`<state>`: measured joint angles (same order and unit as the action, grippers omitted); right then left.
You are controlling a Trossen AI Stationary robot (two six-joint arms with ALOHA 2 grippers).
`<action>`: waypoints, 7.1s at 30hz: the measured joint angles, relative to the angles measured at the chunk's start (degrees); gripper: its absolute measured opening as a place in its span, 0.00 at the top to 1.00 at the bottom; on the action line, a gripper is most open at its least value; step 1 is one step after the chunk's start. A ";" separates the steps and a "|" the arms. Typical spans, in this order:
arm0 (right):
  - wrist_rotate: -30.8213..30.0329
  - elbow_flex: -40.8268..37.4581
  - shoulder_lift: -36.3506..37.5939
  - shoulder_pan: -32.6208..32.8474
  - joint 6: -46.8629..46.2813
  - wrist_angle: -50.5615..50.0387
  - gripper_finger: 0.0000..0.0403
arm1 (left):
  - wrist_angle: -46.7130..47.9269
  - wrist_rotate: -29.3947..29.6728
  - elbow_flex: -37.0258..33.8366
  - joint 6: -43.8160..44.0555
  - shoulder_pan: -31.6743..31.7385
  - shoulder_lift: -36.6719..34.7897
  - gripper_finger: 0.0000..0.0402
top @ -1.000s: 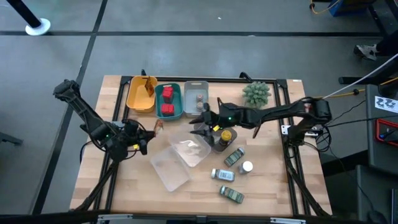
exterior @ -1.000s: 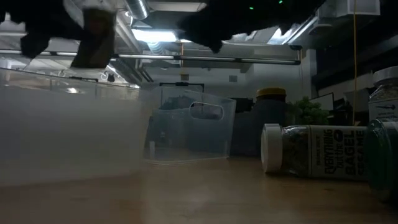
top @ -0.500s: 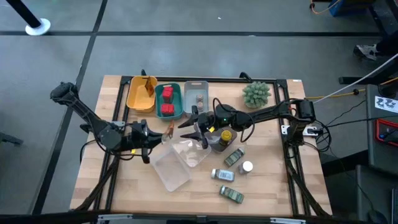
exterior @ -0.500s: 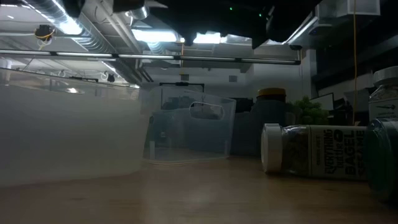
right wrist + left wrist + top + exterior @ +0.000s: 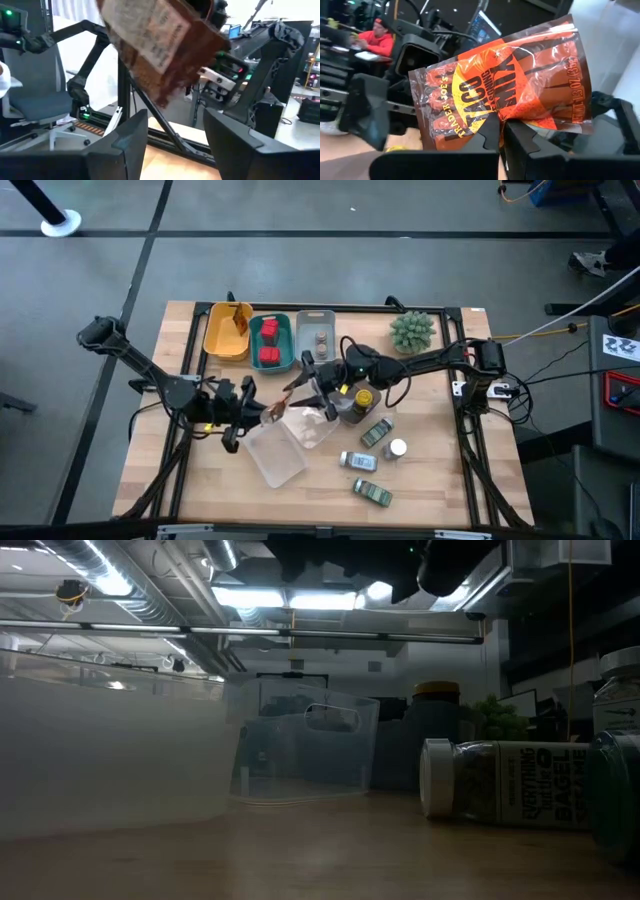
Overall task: Sort spices by type
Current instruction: Put the orange seasoning pack into the yellow bin
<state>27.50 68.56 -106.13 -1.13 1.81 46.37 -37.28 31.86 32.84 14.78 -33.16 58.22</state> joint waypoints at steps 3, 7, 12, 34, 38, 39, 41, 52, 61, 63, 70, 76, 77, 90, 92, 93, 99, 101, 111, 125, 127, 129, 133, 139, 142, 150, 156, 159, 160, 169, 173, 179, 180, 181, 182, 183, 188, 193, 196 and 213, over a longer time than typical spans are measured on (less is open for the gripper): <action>-0.44 0.13 0.00 0.00 0.01 -0.89 0.52 | -1.13 -0.38 0.00 -0.85 -0.03 0.00 1.00; -0.31 0.10 0.00 0.03 0.01 -1.01 0.52 | -1.46 -2.06 0.00 -2.48 0.01 -0.01 1.00; 1.42 0.10 0.00 0.04 -0.22 1.17 0.52 | -1.20 -2.13 0.00 -2.77 0.38 1.34 1.00; 4.09 0.06 0.00 0.74 -0.22 1.02 0.91 | -0.25 -2.09 0.00 -1.30 4.08 4.20 1.00; 3.18 0.04 0.00 0.74 -0.22 -0.68 0.96 | 2.21 -2.10 0.00 -1.27 4.08 4.15 0.97; 2.60 0.04 0.00 0.74 -0.29 -1.43 0.95 | 3.05 -2.09 0.00 -1.23 4.08 4.15 0.96; 1.38 0.04 0.13 0.74 -0.30 -3.56 0.94 | 4.68 -1.93 0.00 -0.27 4.08 4.15 0.91; -2.33 0.04 2.74 -1.52 -0.26 -24.99 0.99 | 23.14 -2.12 -0.02 16.62 4.05 3.02 0.59; -9.99 0.04 6.17 -1.64 1.28 -42.77 0.99 | 41.43 -7.55 -0.04 30.32 4.01 -3.70 0.58; -12.99 0.02 7.05 -1.65 1.38 -46.48 0.99 | 41.34 -7.37 -0.04 30.66 4.16 -4.98 0.58; -26.00 0.02 10.56 -1.64 -0.03 -55.28 0.99 | 35.88 1.94 -0.02 21.00 6.91 -4.51 0.58; -37.03 1.76 11.65 -1.64 -3.07 -61.68 0.99 | 31.53 7.46 0.00 15.79 11.37 -1.06 0.59; -38.85 2.58 11.65 -1.64 -3.69 -64.22 0.99 | 30.53 7.85 -0.02 14.61 12.20 -0.33 0.59; -43.08 7.41 11.34 -1.60 -9.69 -77.13 0.99 | 2.55 8.09 0.00 1.43 20.55 15.09 0.59; -43.62 7.61 11.34 -1.60 -9.79 -77.60 0.99 | -3.69 7.40 0.02 -0.25 20.98 18.09 0.59; -43.71 7.62 11.34 -1.60 -10.27 -77.88 0.99 | -6.60 7.06 0.12 -1.14 20.98 19.63 0.59; -43.32 7.62 11.33 -1.60 -11.61 -79.15 0.99 | -9.73 6.67 5.10 -7.63 20.95 28.18 0.59; -42.94 7.62 11.32 -1.60 -12.36 -79.79 0.99 | -9.76 6.68 7.36 -9.55 20.95 30.66 0.59; -39.15 7.60 11.30 -1.53 -12.37 -83.07 0.99 | -9.30 7.01 12.96 -16.37 22.64 38.19 0.59; -33.99 7.58 11.26 -1.53 -15.01 -85.82 0.99 | -0.20 7.38 12.94 -6.09 24.10 38.01 0.59; -34.37 7.58 11.26 -1.53 -15.09 -86.61 0.99 | -0.78 7.38 12.92 -6.10 23.79 37.91 0.59; -34.35 7.58 11.26 -1.53 -15.40 -87.21 0.99 | -1.41 7.34 12.92 -6.29 23.73 37.84 0.59; -33.95 7.58 11.26 -1.53 -16.84 -87.43 0.99 | -1.14 5.75 12.92 -4.36 23.75 37.79 0.59; -32.38 7.58 11.26 -1.53 -17.03 -87.47 0.99 | -2.94 2.17 12.90 -2.75 23.70 37.79 0.59; -32.36 7.58 11.26 -1.53 -17.03 -87.25 0.99 | -2.67 1.76 12.90 -2.54 23.78 37.94 0.59; -29.30 7.58 11.26 -1.53 -17.03 -86.71 0.99 | 0.01 0.67 12.90 -1.80 25.48 38.14 0.59; -28.29 7.58 11.26 -1.53 -17.03 -86.75 0.99 | 0.94 -5.06 12.90 0.23 27.82 38.14 0.59; -27.22 7.58 11.26 -1.53 -17.02 -86.73 0.99 | 1.22 -8.10 12.90 0.06 28.83 38.14 0.60; -26.75 7.58 11.26 -1.53 -17.02 -86.75 0.99 | 1.22 -9.08 12.90 0.05 29.16 38.14 0.61; -26.35 7.58 11.26 -1.53 -17.01 -86.73 0.99 | 2.23 -13.91 12.90 -1.64 30.72 38.16 0.90; -26.35 7.58 11.26 -1.53 -16.99 -86.73 0.99 | 2.29 -13.93 12.90 -3.26 30.70 38.16 0.98; -26.19 7.58 11.28 -1.51 -16.99 -86.49 0.99 | 2.53 -13.93 12.90 -3.76 30.70 37.80 0.98; -25.67 7.58 11.28 -1.52 -16.92 -86.39 0.99 | 2.78 -13.95 12.86 -4.23 30.70 37.57 0.98; -24.96 7.58 11.29 -1.53 -16.78 -86.28 0.99 | 2.86 -13.95 12.85 -4.45 30.70 37.46 0.98; -24.29 7.58 11.35 -1.53 -16.79 -86.27 0.98 | 2.83 -13.96 12.85 -4.47 30.69 37.39 0.98; -23.82 7.58 11.37 -1.53 -16.78 -86.27 0.97 | 3.07 -14.05 12.85 -4.46 30.67 37.13 0.99; -23.38 7.58 11.37 -1.53 -16.77 -85.24 0.85 | 6.00 -14.02 12.85 -4.45 30.85 35.40 0.99; -23.40 7.58 11.48 -1.57 -16.77 -84.34 0.70 | 9.27 -13.28 12.83 -6.59 31.94 31.90 0.99; -23.36 7.56 12.87 -2.00 -16.77 -85.50 0.65 | 13.13 -11.41 12.85 -8.03 33.02 27.97 0.99; -35.46 7.58 27.04 -3.41 -14.53 -90.33 0.61 | 45.06 29.62 6.77 -1.36 37.07 1.91 1.00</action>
<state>-7.96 76.14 -79.09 -4.54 -12.72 -43.96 7.79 61.48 39.61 13.42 3.91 60.13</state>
